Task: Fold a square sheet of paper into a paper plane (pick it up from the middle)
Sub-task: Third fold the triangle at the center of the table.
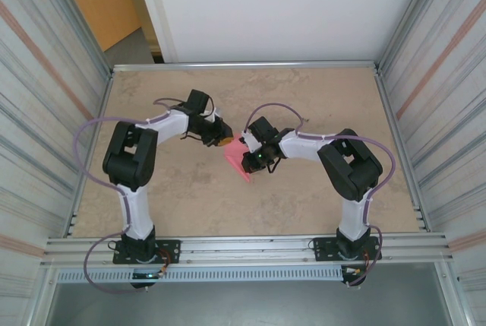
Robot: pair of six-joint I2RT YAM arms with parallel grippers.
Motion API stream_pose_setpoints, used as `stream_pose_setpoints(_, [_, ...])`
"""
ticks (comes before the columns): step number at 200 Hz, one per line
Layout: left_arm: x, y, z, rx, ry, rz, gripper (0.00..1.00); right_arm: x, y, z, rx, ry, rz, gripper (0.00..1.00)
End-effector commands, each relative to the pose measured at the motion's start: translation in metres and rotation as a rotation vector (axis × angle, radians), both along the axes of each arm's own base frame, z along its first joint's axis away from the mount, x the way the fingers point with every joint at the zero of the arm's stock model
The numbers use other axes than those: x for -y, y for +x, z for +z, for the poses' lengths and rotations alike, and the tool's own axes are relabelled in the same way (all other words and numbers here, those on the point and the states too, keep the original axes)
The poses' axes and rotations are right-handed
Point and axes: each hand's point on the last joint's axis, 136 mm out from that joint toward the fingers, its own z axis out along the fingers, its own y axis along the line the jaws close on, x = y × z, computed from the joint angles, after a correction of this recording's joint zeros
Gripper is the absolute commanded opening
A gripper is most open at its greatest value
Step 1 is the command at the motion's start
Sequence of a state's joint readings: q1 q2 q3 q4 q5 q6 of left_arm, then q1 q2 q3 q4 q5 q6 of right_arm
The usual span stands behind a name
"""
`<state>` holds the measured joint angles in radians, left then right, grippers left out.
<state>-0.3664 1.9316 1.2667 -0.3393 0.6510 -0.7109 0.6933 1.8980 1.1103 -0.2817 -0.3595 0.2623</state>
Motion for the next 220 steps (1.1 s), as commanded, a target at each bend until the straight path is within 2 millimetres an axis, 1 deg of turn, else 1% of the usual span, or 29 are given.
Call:
stream_pose_setpoints(1, [-0.002, -0.005, 0.013, 0.032, -0.027, 0.045, 0.20, 0.014, -0.007, -0.018, -0.071, -0.079, -0.035, 0.08])
stream_pose_setpoints(45, [0.001, -0.034, 0.009, 0.013, -0.090, 0.081, 0.20, 0.014, -0.007, -0.020, -0.082, -0.082, -0.035, 0.09])
stream_pose_setpoints(70, [0.004, -0.051, 0.001, -0.003, -0.089, 0.077, 0.18, 0.013, -0.007, -0.020, -0.089, -0.078, -0.037, 0.09])
stream_pose_setpoints(105, [0.013, -0.068, -0.007, -0.020, -0.107, 0.049, 0.15, 0.013, -0.007, -0.021, -0.093, -0.080, -0.040, 0.09])
stream_pose_setpoints(130, [0.014, -0.074, -0.014, -0.031, -0.089, 0.033, 0.14, 0.013, -0.007, -0.022, -0.097, -0.082, -0.041, 0.09])
stream_pose_setpoints(192, [0.021, -0.074, -0.021, -0.044, -0.087, 0.012, 0.13, 0.014, -0.007, -0.023, -0.098, -0.091, -0.044, 0.09])
stream_pose_setpoints(220, [0.021, -0.073, -0.025, -0.048, -0.082, 0.010, 0.13, 0.015, -0.007, -0.023, -0.096, -0.096, -0.045, 0.09])
